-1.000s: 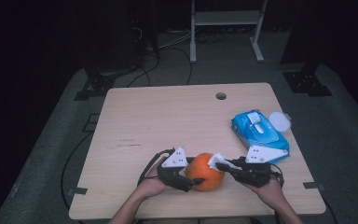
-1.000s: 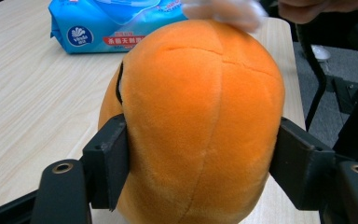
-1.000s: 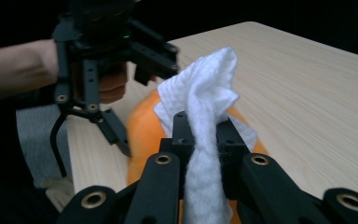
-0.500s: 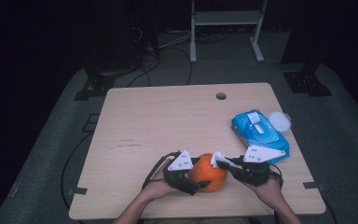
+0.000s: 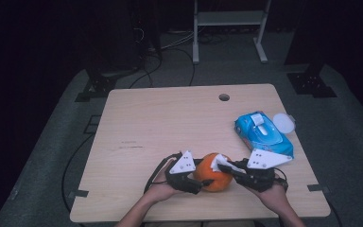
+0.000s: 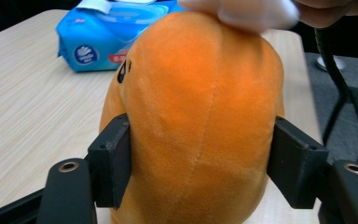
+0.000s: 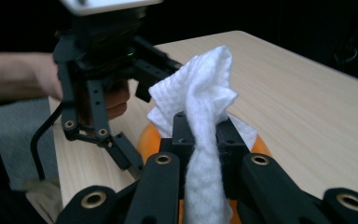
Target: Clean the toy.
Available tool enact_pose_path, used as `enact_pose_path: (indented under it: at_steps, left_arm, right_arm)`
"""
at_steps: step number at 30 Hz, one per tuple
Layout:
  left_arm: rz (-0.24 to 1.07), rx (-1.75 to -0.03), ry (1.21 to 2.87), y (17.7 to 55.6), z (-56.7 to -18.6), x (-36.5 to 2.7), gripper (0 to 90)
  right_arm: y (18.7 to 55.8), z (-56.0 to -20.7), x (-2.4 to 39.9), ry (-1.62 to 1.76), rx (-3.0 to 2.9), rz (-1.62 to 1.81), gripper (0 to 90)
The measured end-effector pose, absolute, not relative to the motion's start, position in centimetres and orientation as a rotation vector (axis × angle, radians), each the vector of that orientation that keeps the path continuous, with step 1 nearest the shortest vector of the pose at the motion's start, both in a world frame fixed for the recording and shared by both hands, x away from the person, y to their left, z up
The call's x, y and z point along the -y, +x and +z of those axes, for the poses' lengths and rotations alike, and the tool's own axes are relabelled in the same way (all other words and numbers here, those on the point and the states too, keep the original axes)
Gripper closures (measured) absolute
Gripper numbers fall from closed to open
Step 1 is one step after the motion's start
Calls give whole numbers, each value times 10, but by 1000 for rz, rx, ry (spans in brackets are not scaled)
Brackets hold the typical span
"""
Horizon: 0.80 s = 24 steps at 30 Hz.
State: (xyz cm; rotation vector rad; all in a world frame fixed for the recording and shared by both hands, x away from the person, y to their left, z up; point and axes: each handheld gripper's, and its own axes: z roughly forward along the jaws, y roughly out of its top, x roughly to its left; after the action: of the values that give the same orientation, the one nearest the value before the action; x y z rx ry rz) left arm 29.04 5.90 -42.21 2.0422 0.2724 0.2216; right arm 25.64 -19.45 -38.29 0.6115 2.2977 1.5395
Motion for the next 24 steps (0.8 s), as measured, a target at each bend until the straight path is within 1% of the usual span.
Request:
enact_pose_path:
  at_steps: [3, 7, 10, 12, 14, 15, 17, 24]
  left_arm:
    - [198, -284, 2064, 292, -423, -63, 322]
    - [169, -328, 2054, 295, -424, -70, 325]
    - [147, -371, 2041, 298, -425, -70, 316]
    - [105, -476, 2000, 305, -428, -70, 302]
    - [99, -497, 1992, 307, -429, -70, 295]
    - [113, -481, 2005, 306, -430, -70, 291]
    - [138, -460, 2013, 302, -431, -68, 289]
    - [216, -319, 2080, 288, -432, -54, 282]
  right_arm:
    - [254, -381, 191, 585, -2302, 1493, 807]
    - [266, -393, 204, 686, -2302, 1467, 807]
    - [262, -391, 205, 678, -2307, 1464, 808]
    - [257, -388, 197, 623, -2338, 1473, 807]
    - [253, -388, 190, 586, -2361, 1461, 807]
    - [251, -390, 180, 540, -2379, 1401, 807]
    - [252, -391, 179, 543, -2375, 1390, 807]
    - [261, -388, 200, 667, -2278, 1399, 806]
